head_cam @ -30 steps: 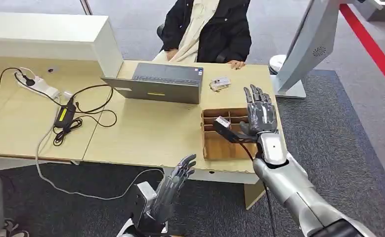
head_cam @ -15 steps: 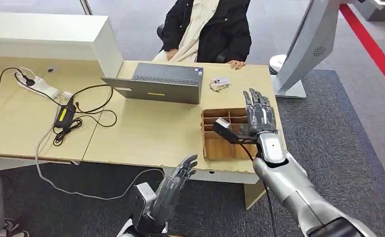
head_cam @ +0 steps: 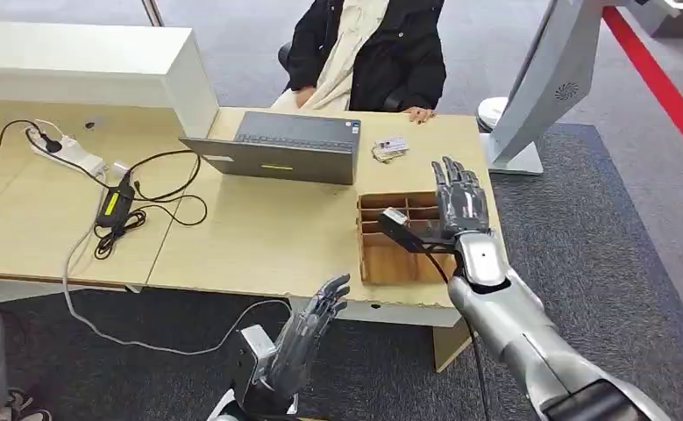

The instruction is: Pass the card to the sensor for recognition and then transmit it.

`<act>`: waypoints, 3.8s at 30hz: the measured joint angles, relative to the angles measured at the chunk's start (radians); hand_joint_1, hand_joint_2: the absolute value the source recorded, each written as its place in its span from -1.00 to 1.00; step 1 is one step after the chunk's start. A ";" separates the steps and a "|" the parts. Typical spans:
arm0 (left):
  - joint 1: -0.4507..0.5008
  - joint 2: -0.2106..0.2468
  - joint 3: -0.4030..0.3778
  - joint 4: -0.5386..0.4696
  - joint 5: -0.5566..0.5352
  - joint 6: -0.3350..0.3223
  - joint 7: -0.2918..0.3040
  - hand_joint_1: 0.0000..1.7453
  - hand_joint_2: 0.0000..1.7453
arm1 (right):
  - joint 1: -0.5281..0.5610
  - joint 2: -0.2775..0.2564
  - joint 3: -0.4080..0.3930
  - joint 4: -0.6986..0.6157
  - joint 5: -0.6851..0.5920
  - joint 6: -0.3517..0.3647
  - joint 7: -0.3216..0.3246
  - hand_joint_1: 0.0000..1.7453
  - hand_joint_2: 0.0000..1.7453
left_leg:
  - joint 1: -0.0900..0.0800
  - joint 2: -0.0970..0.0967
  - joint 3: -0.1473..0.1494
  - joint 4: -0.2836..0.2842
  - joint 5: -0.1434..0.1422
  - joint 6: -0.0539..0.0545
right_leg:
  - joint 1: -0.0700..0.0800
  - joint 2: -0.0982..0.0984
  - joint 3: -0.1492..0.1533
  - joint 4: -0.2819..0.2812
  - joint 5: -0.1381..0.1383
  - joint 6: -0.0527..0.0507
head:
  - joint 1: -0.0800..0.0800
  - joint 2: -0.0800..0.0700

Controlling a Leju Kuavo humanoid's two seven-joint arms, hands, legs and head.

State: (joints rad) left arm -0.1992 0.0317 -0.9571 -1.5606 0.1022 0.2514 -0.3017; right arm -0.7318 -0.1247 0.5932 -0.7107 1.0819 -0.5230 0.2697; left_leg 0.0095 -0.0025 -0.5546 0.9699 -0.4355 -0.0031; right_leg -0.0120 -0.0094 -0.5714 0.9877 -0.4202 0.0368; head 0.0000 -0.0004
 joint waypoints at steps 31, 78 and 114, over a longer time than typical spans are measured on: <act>0.000 0.000 0.000 0.000 0.013 0.003 0.005 -1.00 -1.00 | -0.009 -0.001 0.000 0.008 -0.031 0.107 0.015 1.00 1.00 | 0.000 0.000 0.000 0.000 0.000 0.000 | 0.000 0.000 0.000 0.000 0.000 0.000 | 0.000 0.000; -0.033 -0.019 -0.003 0.035 0.013 -0.069 -0.022 -1.00 -1.00 | -0.142 -0.011 0.001 -0.133 0.035 0.056 0.043 1.00 1.00 | 0.000 0.000 0.000 0.000 0.000 0.000 | 0.000 0.000 0.000 0.000 0.000 0.000 | 0.000 0.000; -0.087 -0.053 -0.042 0.126 0.079 -0.114 -0.064 -1.00 -1.00 | -0.329 0.063 0.008 0.269 -0.035 0.031 0.077 0.90 1.00 | 0.000 0.000 0.000 0.000 0.000 0.000 | 0.000 0.000 0.000 0.000 0.001 0.000 | 0.000 0.000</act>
State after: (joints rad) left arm -0.2866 -0.0214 -0.9995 -1.4344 0.1816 0.1377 -0.3662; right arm -1.0604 -0.0614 0.6008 -0.4413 1.0464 -0.4921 0.3471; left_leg 0.0096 -0.0024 -0.5542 0.9702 -0.4350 -0.0031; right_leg -0.0119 -0.0093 -0.5716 0.9880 -0.4196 0.0365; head 0.0000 -0.0004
